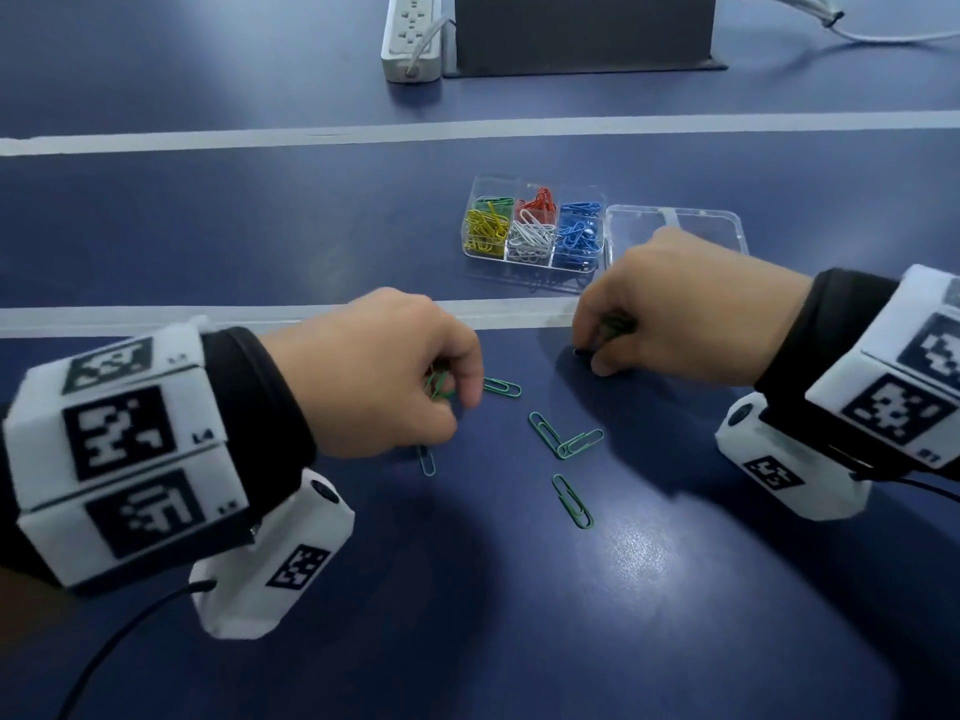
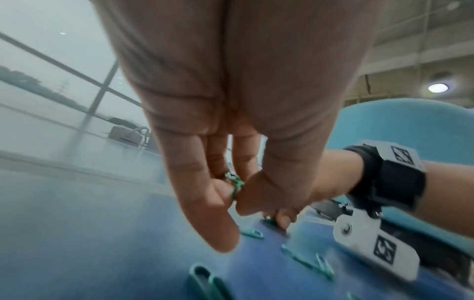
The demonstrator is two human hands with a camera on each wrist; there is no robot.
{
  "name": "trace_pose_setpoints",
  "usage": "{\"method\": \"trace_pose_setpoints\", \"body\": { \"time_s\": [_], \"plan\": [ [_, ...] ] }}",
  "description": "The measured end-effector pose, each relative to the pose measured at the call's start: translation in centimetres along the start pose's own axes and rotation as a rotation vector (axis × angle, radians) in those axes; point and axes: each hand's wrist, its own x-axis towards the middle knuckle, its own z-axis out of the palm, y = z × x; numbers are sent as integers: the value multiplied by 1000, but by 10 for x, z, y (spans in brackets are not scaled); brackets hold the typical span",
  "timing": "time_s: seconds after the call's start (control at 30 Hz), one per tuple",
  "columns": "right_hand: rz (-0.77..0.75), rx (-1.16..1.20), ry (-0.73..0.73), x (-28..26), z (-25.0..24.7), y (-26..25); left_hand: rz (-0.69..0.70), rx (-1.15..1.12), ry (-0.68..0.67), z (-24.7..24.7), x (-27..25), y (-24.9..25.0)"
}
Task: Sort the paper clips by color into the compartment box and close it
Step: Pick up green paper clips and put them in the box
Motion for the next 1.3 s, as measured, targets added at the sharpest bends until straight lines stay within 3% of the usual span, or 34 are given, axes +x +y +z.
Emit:
{"method": "trace_pose_setpoints", "body": {
  "time_s": [0.13, 0.2, 0.3, 0.43, 0.63, 0.87, 0.93, 1.03, 1.17, 1.3],
  "plan": [
    [12, -21, 10, 0, 2, -4, -54, -364, -108, -3, 1, -8],
    [83, 109, -10, -1, 2, -4, -72, -443, -166, -2, -2, -13],
    [125, 293, -81, -3, 1, -5, -12, -219, -156, 3, -6, -21],
    [7, 223, -115, -13, 0, -12, 149, 102, -147, 2, -8, -22],
    [-201, -9, -233, -22, 9, -30, 248, 294, -213, 3, 2, -15],
    [-174, -84, -255, -25, 1, -36, 248, 347, -217, 2, 4, -19],
    [-133, -55, -228, -18, -7, -35, 262, 307, -178, 0, 5, -20],
    [-24, 93, -97, 0, -25, -28, 261, 143, -4, -16, 14, -18],
    [123, 297, 68, 35, -52, -13, 132, -193, 255, -40, 47, -16],
    [210, 395, 200, 72, -65, -7, 18, -330, 459, -54, 91, -13]
  ]
}}
